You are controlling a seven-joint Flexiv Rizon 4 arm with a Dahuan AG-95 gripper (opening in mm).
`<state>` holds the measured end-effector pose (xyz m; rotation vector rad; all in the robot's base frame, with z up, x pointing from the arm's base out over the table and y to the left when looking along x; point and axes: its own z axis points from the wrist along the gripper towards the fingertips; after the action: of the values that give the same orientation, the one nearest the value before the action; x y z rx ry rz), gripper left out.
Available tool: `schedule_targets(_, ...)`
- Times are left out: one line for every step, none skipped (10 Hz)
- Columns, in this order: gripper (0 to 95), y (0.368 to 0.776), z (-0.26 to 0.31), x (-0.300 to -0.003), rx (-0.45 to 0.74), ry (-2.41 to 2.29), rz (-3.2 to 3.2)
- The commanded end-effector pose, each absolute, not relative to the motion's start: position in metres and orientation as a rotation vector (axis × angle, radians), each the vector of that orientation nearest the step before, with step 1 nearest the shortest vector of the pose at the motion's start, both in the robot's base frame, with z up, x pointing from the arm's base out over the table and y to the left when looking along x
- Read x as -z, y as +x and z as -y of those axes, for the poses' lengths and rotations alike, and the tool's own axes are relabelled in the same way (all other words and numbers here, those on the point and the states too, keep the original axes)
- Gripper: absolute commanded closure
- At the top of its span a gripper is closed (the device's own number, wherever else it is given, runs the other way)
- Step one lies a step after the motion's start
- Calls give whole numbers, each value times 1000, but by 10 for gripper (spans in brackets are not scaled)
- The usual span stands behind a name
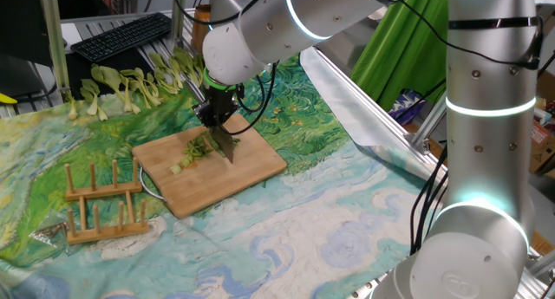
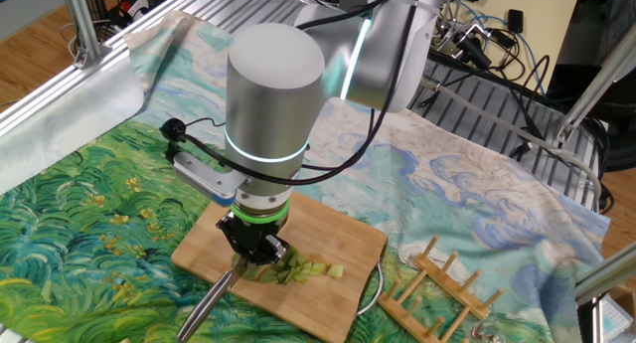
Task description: Chop the pakchoi
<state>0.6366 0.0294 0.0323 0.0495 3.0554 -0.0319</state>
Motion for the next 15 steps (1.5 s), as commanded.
schedule_targets(950, 635, -31, -16, 31, 53, -3053)
schedule_targets(950, 631, -31, -19, 33, 55, -3054)
schedule_targets(950, 627, -31, -23, 38, 56, -3052)
schedule_targets(950, 625, -31, -26, 40, 52, -3045)
schedule_targets(950, 622, -31, -26, 40, 61, -3024)
schedule_targets(950, 619, -32, -25, 40, 65, -3009)
schedule_targets(950, 616, -32, -27, 56, 59, -3005)
schedule_targets(950, 616, -31, -32, 58, 55, -3007)
schedule_targets(950, 615, -31, -36, 57, 52, -3007)
schedule_targets(950, 612, -31, -37, 44, 58, -3007)
schedule_targets(950, 604, -34, -31, 42, 70, -2996)
schedule_targets(950, 600, -34, -29, 40, 75, -2998)
schedule_targets(950, 596, -35, -29, 42, 79, -2999)
schedule_targets(950, 598, -34, -31, 44, 80, -2997)
schedule_targets(950, 601, -35, -33, 20, 111, -3006)
